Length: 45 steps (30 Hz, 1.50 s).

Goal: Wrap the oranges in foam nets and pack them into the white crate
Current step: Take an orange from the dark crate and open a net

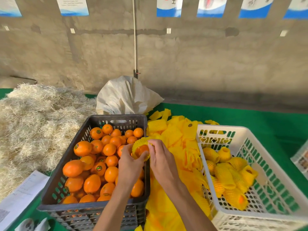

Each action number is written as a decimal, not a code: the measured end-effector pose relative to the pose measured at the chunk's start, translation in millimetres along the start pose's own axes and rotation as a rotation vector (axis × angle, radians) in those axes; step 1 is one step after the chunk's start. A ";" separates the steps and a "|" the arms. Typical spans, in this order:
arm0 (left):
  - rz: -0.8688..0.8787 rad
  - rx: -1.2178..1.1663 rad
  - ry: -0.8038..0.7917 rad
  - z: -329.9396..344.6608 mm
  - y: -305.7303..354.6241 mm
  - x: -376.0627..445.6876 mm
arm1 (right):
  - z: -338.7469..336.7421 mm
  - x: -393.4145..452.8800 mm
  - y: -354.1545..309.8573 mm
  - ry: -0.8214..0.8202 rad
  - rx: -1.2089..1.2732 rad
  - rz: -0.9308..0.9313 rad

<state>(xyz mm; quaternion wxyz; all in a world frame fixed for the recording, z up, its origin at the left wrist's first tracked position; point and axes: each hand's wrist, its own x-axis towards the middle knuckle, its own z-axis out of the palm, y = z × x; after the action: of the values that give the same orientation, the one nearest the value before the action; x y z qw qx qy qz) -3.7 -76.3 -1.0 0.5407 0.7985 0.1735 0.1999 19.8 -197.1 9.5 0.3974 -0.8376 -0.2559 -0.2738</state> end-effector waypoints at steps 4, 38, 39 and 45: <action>0.093 -0.087 0.002 21.6 14.7 -1.2 | -19.1 0.0 10.0 0.026 0.001 0.062; 0.009 -0.267 -0.445 215.5 63.1 -58.0 | -129.6 -57.1 169.4 -0.138 0.062 0.409; 0.014 -0.249 -0.412 202.0 60.1 -53.4 | -119.4 -53.2 163.8 -0.179 0.046 0.390; 0.044 -0.167 -0.283 113.3 30.8 -27.7 | -52.7 -36.5 127.6 -0.490 -0.148 0.374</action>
<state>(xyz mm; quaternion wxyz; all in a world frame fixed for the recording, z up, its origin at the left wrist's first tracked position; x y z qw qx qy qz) 31.8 -190.9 -13.9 0.6197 0.7746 0.0611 0.1109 62.6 -317.9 -53.6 0.3052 -0.9379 -0.1650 -0.0037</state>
